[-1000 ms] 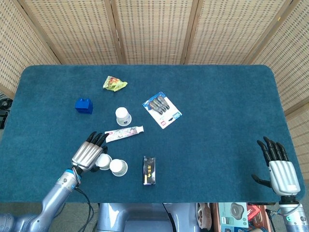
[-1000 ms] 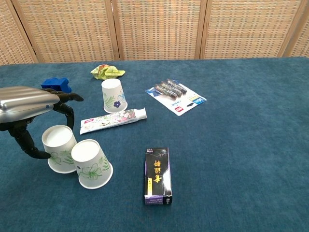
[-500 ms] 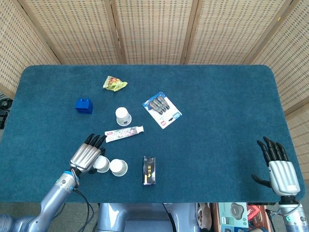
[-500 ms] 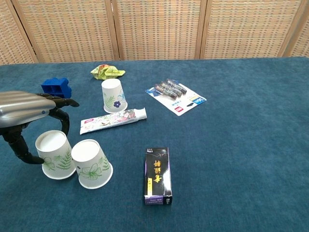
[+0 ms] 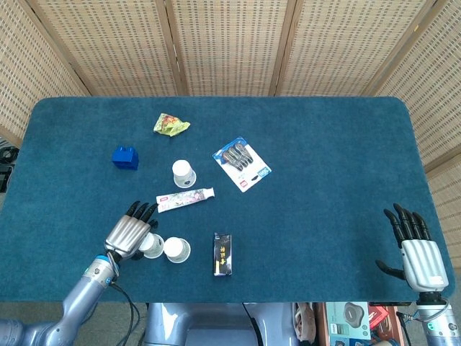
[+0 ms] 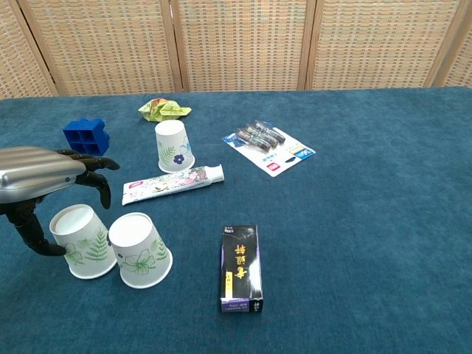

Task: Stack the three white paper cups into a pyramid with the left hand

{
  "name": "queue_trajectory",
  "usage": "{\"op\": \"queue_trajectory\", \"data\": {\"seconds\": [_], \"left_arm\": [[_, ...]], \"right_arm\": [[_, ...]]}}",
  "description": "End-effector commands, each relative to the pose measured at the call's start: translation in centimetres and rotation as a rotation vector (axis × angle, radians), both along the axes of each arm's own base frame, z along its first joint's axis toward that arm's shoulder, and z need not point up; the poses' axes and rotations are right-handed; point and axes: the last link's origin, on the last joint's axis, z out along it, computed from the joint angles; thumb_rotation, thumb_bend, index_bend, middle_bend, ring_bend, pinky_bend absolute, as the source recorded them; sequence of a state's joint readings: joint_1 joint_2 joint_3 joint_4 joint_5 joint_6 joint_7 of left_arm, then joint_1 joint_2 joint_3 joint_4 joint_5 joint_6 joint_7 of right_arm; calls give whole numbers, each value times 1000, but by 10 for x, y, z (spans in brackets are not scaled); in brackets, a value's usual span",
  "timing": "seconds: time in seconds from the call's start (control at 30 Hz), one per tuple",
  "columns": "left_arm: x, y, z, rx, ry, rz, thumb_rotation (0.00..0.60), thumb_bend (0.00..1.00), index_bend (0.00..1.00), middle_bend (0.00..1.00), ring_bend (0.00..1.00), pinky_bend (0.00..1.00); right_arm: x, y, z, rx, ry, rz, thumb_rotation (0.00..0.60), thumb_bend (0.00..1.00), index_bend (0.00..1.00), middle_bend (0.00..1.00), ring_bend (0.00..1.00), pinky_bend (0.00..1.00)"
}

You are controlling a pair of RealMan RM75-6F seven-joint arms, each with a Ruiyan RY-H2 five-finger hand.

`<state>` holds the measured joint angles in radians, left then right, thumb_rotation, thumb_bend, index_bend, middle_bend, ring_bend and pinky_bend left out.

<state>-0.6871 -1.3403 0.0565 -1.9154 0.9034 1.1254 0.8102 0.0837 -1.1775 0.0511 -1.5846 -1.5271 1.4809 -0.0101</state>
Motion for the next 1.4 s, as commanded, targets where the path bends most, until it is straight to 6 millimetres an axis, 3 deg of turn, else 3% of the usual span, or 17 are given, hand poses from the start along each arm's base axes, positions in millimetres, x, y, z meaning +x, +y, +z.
{"op": "queue_trajectory", "data": {"seconds": [0.03,0.4,0.77,1.03,1.4], "left_arm": [[-1,0,1,3,0,2,600,203,191,0,0,0],[-1,-4,14,16,-21,0,600,203,156,0,0,0],[18,7,73,120,-116,1,600,203,138,0,0,0],[25,47,87,215,-155,13,600,203,138,0,0,0],[50,112,59,277,-103,56,600,203,138,0,0,0]], "right_arm": [[0,0,0,0,1,0,600,91,0,0,0,0],[0,0,0,-2,2,-2,600,91,0,0,0,0],[0,0,-2,5,5,-3,600,91,0,0,0,0],[-1,-2,-2,7,1,-11,600,91,0,0,0,0],[-10,-7,3,3,-28,-40,600,91,0,0,0,0]]}}
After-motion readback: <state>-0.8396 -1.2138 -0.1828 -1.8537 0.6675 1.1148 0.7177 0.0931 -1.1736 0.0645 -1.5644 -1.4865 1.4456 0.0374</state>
